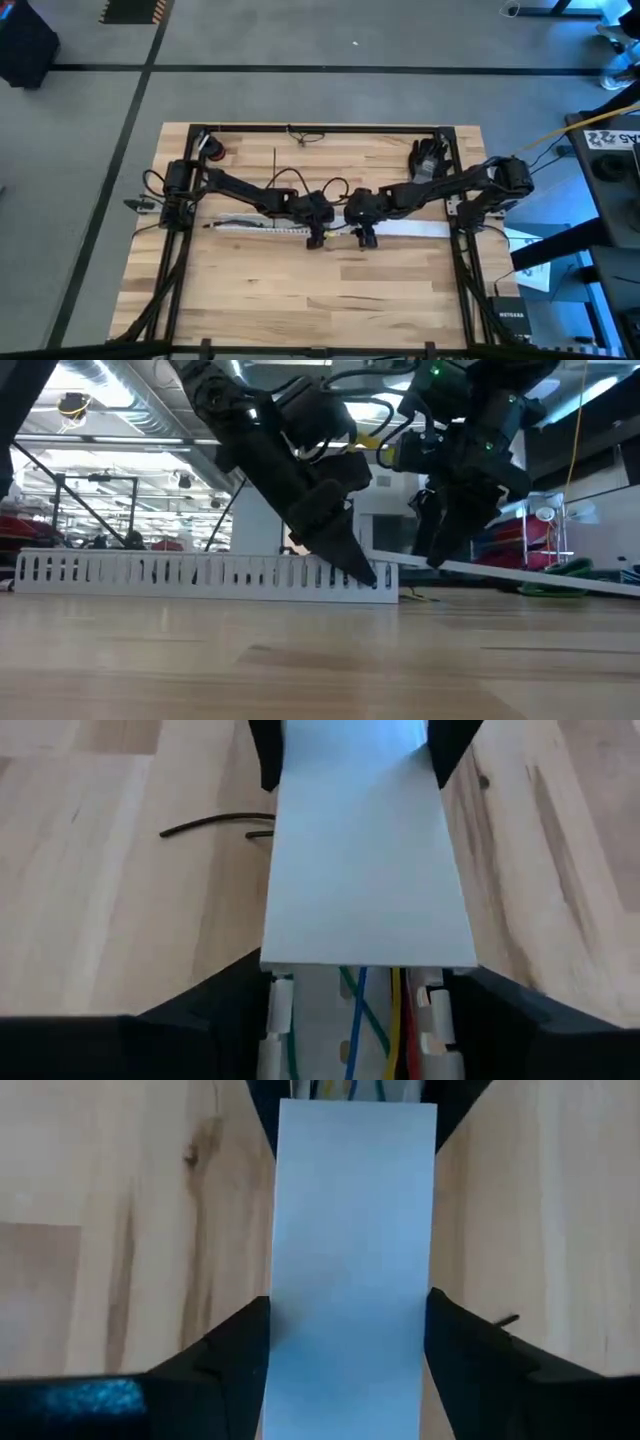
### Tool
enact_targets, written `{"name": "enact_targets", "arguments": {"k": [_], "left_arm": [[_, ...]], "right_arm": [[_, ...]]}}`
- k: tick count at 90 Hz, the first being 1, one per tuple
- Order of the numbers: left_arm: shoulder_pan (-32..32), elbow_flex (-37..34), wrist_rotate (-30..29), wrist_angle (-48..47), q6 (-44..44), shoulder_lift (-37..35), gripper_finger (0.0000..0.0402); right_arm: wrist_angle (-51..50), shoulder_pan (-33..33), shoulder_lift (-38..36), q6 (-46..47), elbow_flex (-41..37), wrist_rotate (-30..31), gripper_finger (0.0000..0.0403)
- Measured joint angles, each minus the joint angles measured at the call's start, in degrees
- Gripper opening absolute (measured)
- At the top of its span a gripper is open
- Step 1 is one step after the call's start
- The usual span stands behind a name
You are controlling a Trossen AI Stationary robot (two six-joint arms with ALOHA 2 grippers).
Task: Ziptie cables
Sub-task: Close the cable duct
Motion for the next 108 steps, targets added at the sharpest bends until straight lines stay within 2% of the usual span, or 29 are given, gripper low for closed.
{"name": "enact_targets", "arguments": {"k": [27,53,82,108], "left_arm": [[-1.09,-0.04,-0.22,0.00,0.87,-0.04,0.0236],[-1.13,-0.04,-0.01,0.15,1.37,-0.04,0.0237],[-1.17,-0.04,0.70,1.57,1.19,-0.22,0.0288],[-1.07,0.09,0.03,-2.77,1.16,-5.47,0.0286]], "right_arm": [[1.54,0.04,0.62,4.77,-0.02,-0.70,0.0225],[2.37,-0.05,0.71,4.65,-0.08,-0.81,0.0225],[6.19,-0.03,3.72,5.45,0.11,-1.94,0.0225],[5.89,-0.03,3.77,5.78,0.07,-2.00,0.0225]]}}
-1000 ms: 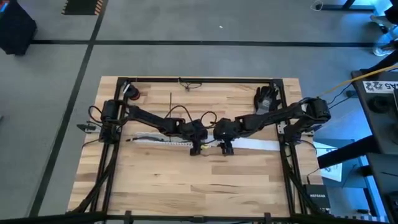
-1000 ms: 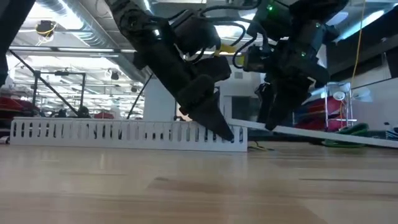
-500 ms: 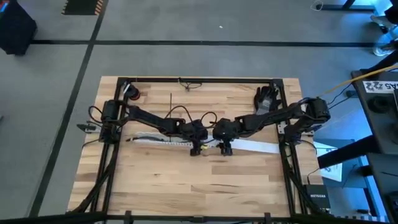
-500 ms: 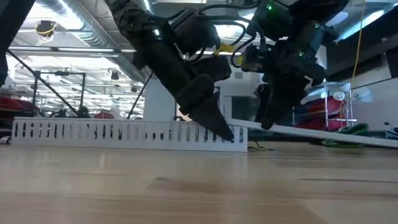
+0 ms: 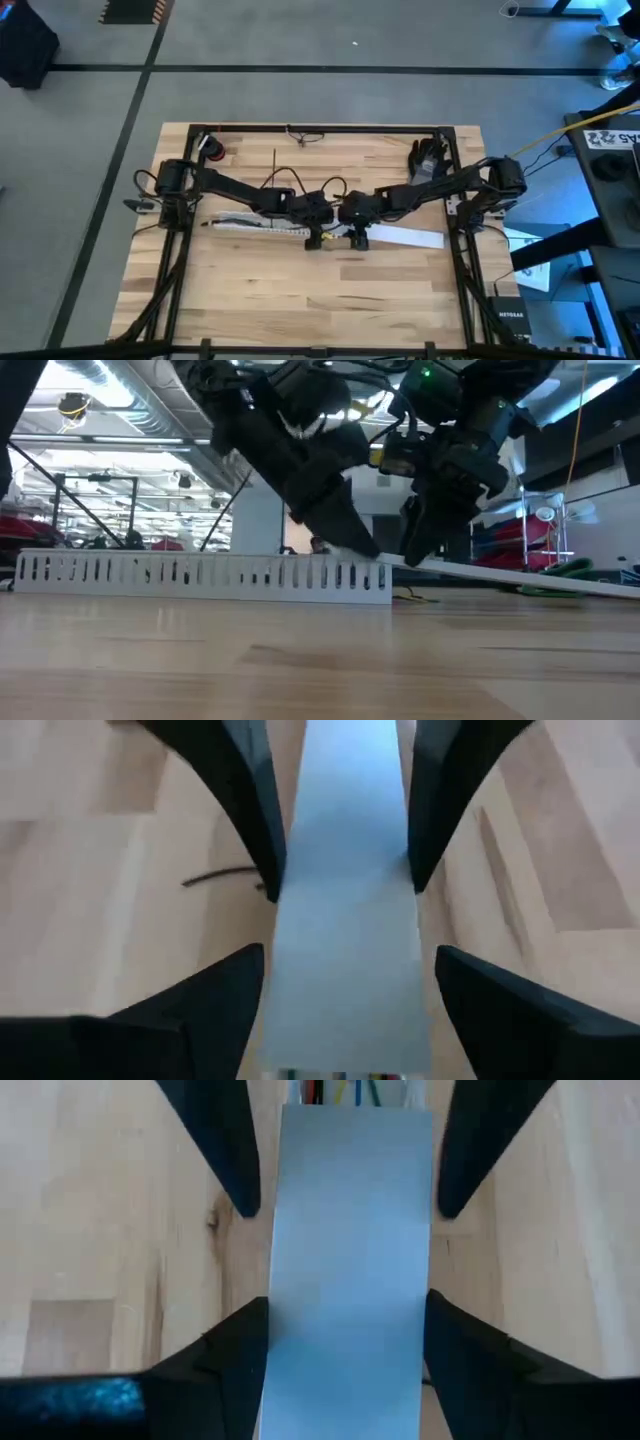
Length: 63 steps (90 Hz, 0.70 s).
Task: Ziptie cables
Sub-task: Close the cable duct
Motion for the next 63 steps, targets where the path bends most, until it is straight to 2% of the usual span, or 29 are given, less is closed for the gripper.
{"name": "enact_targets", "arguments": {"k": [20,34,63], "left_arm": [[0.68,0.02,-3.28,-2.24,0.63,-1.35,0.0284],[1.58,0.18,-4.78,-7.77,1.52,-0.59,0.0284],[1.89,0.07,-5.01,-12.36,-0.66,0.23,0.0284]], "right_arm": [[0.13,0.04,0.05,-0.15,-0.04,0.37,0.0225],[1.73,0.02,0.08,-0.21,0.05,0.81,0.0225],[-0.63,0.02,0.61,-3.02,5.25,2.29,0.0225]]}}
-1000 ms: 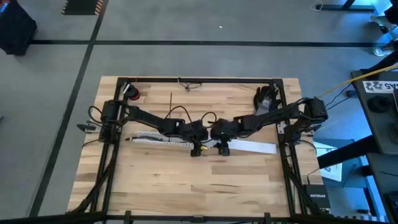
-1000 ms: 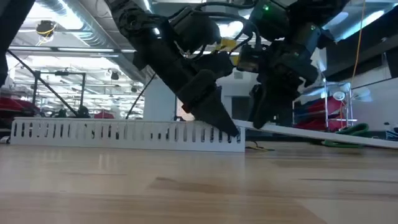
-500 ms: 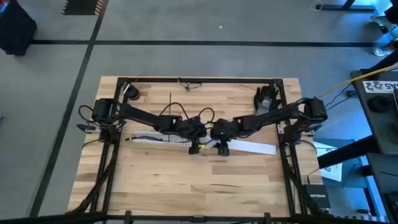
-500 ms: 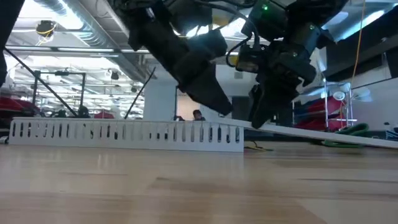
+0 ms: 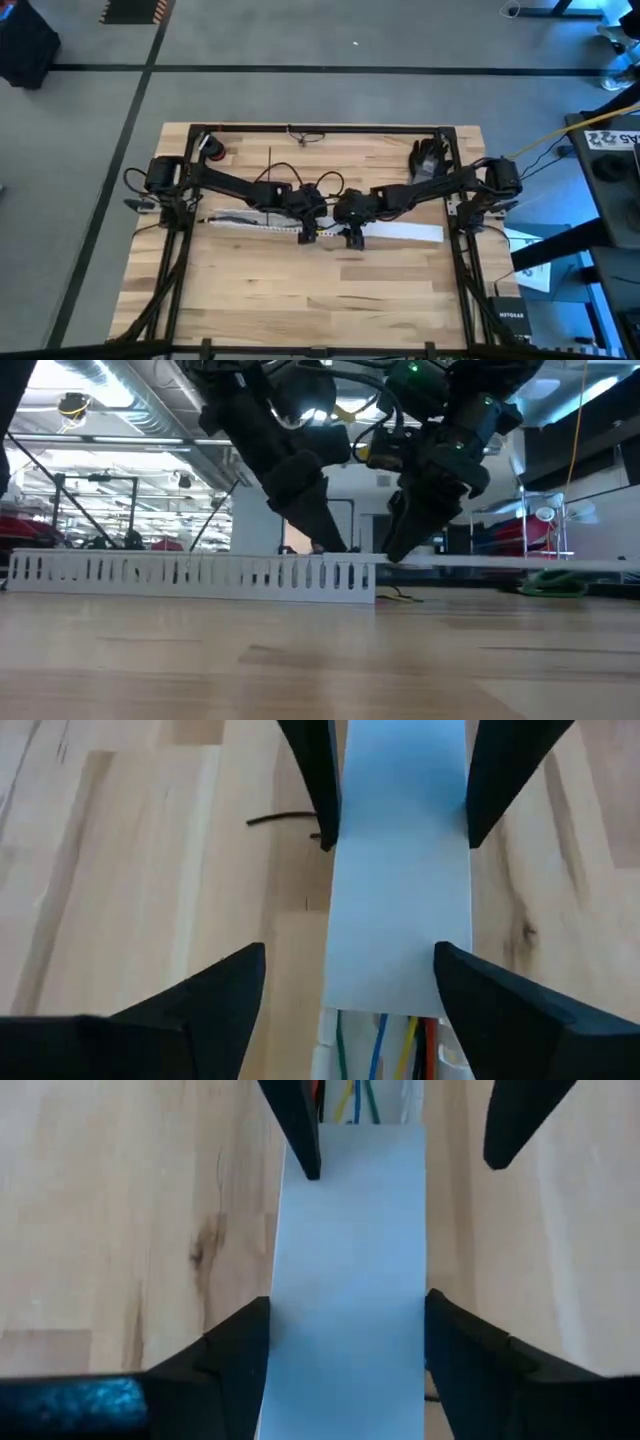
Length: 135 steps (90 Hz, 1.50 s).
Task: Ziptie cables
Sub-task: Close the cable duct
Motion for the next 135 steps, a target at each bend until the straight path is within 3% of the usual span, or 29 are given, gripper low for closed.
{"name": "enact_targets", "arguments": {"k": [20,47,72,99,135], "left_arm": [[0.02,0.01,-0.09,0.03,-0.22,-0.52,0.0284],[0.13,1.18,-0.90,-2.05,2.21,-7.48,0.0284],[0.22,1.21,-1.27,-14.10,6.03,-14.66,0.0284],[0.21,-5.78,-0.85,-10.72,5.23,-15.08,0.0284],[-0.59,-5.86,-1.33,-9.28,-0.10,-15.13,0.0284]], "right_arm": [[-0.38,0.00,0.10,0.04,0.51,0.00,0.0225],[-1.31,0.00,0.64,0.15,1.00,-0.27,0.0225],[-2.36,0.02,0.64,0.54,1.00,-0.33,0.0225],[-2.46,0.00,0.64,0.72,1.00,-0.28,0.0225],[-2.89,0.02,0.62,-0.67,0.98,1.14,0.0225]]}}
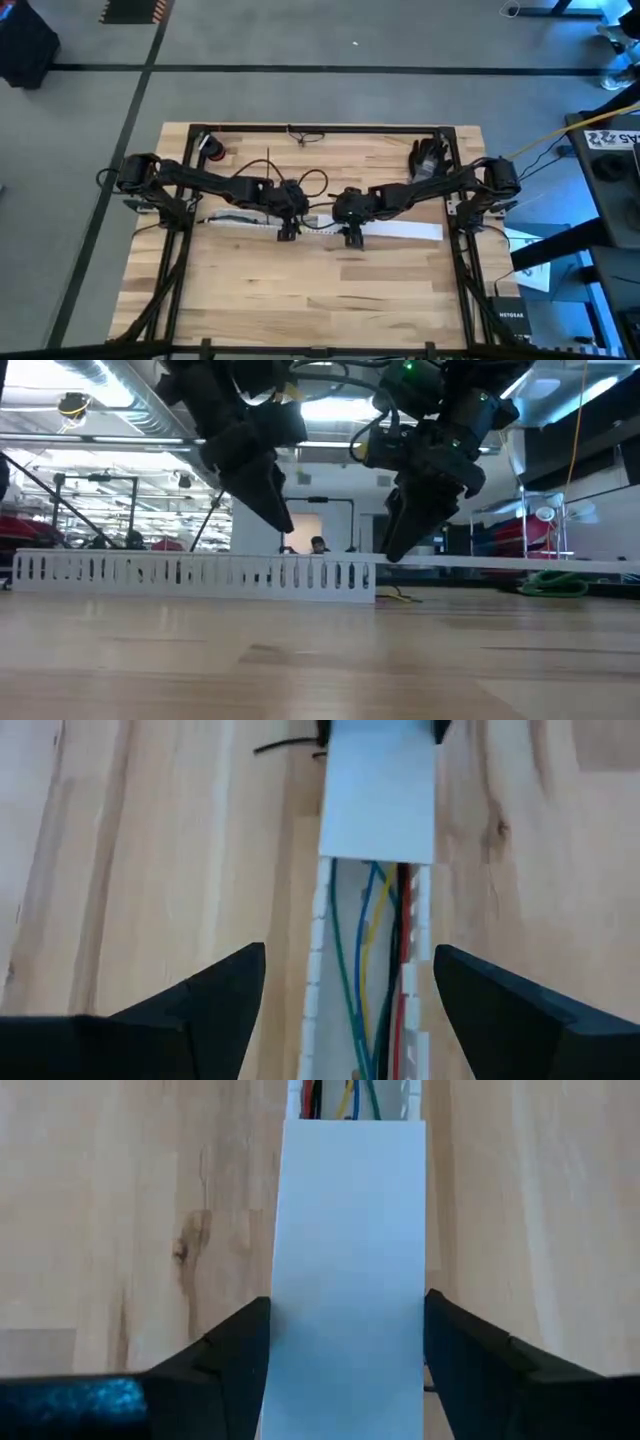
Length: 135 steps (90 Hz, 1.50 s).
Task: Ziptie cables
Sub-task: Close the cable duct
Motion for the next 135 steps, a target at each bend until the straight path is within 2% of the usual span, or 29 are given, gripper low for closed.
{"name": "enact_targets", "arguments": {"k": [34,53,78,108,125,135], "left_arm": [[0.41,0.00,0.31,0.06,-0.69,0.00,0.0284],[0.20,-4.28,8.72,7.57,0.27,0.10,0.0284],[0.66,-9.60,6.36,19.69,1.40,0.47,0.0284],[0.70,-10.38,8.84,24.48,5.31,4.53,0.0284],[1.07,-10.40,8.99,27.31,1.74,7.08,0.0282],[1.00,-10.40,8.91,27.32,0.99,7.10,0.0265]], "right_arm": [[0.04,-0.02,-0.02,-2.35,0.00,-0.46,0.0225],[0.03,0.00,-0.02,-2.18,-0.02,0.43,0.0225],[0.04,0.00,-0.02,-0.47,-0.04,0.51,0.0225],[-0.13,0.00,-0.02,-0.45,-0.07,0.06,0.0225],[0.07,0.00,-0.02,-0.51,-0.07,0.15,0.0225],[0.19,0.00,-0.02,-0.54,-0.07,0.17,0.0225]]}}
